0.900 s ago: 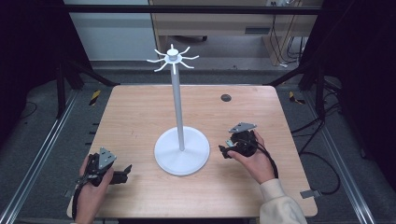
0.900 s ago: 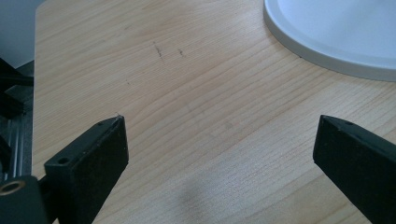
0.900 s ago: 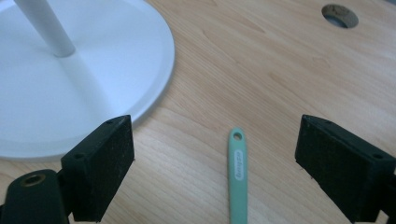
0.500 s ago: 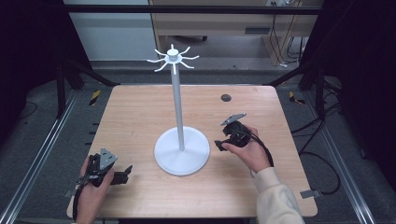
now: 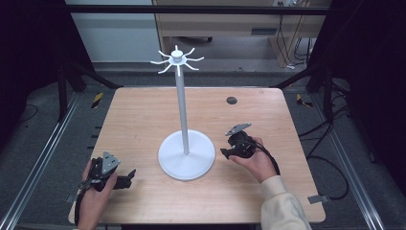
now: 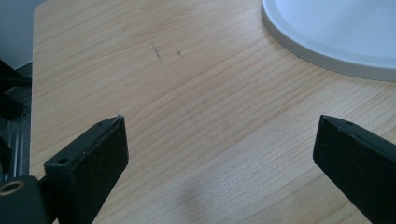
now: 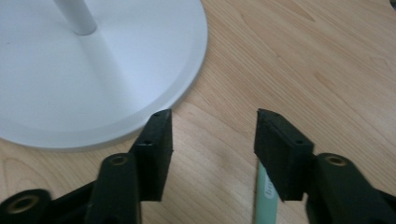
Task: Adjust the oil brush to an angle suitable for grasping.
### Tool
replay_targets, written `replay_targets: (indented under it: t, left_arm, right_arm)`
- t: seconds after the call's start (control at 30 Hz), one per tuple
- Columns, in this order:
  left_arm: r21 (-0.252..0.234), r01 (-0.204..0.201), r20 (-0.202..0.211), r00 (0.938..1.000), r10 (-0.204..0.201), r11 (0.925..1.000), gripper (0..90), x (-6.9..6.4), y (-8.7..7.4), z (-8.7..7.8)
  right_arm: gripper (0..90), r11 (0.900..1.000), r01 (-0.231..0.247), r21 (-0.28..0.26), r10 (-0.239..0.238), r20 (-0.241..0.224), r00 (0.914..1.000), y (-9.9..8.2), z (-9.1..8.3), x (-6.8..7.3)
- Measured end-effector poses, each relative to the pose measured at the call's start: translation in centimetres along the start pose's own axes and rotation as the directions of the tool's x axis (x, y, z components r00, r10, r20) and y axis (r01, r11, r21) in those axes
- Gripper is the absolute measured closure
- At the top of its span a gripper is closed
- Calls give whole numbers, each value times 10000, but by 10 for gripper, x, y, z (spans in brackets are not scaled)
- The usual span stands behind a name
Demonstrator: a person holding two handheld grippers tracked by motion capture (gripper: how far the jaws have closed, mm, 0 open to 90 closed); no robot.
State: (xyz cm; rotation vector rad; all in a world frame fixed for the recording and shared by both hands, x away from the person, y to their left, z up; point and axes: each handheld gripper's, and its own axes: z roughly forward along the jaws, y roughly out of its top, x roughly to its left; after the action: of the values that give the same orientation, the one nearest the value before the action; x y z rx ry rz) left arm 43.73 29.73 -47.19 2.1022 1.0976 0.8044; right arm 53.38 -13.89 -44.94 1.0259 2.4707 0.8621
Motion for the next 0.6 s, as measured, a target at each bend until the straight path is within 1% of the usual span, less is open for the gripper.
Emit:
replay_targets:
  t: [0.03,0.07,0.1,0.13,0.17,0.2,0.23,0.27,0.33,0.37,0.4,0.47,0.6]
  left_arm:
    - [9,1,6,10000,-1,10000,29,1,0,0]
    - [9,1,6,10000,-1,10000,29,1,0,0]
    - [3,10,9,10000,-10,10000,29,1,0,1]
    - [7,8,16,10000,-8,10000,29,1,0,1]
    - [19,-1,18,10000,1,10000,29,0,0,1]
    - [35,-20,20,10000,20,10000,29,0,0,1]
    - [28,-23,19,10000,23,10000,29,0,0,0]
    - [6,-25,20,10000,25,10000,29,0,0,0]
    - [24,-38,24,10000,37,10000,29,0,0,0]
    - [39,-47,26,10000,47,10000,29,0,0,0]
    - [34,-40,26,10000,40,10000,29,-1,0,0]
    - [32,-46,33,10000,46,10000,29,-1,0,0]
    - [39,-57,44,10000,57,10000,29,-1,0,1]
  right_arm:
    - [526,10000,-2,-1,2,-89,10000,1,0,1]
    - [526,10000,-2,-1,2,-89,10000,1,0,1]
    - [577,10000,58,-18,-58,-95,9999,1,0,1]
    - [664,10000,66,50,-65,-146,9999,2,2,2]
    - [664,10000,66,50,-65,-146,9999,2,2,2]
    - [733,9997,105,237,-102,-136,9999,1,4,2]
    - [733,9997,105,237,-102,-136,9999,1,4,2]
    - [781,9989,98,466,-93,-114,9999,-1,6,2]
    - [834,9984,121,551,-118,-63,9999,-2,7,2]
    - [834,9984,121,551,-118,-63,9999,-2,7,2]
    - [877,9977,82,675,-87,61,9999,-2,7,0]
    - [900,9970,70,771,-83,170,9998,-3,8,-3]
    - [900,9960,81,895,-105,272,9996,-3,10,-7]
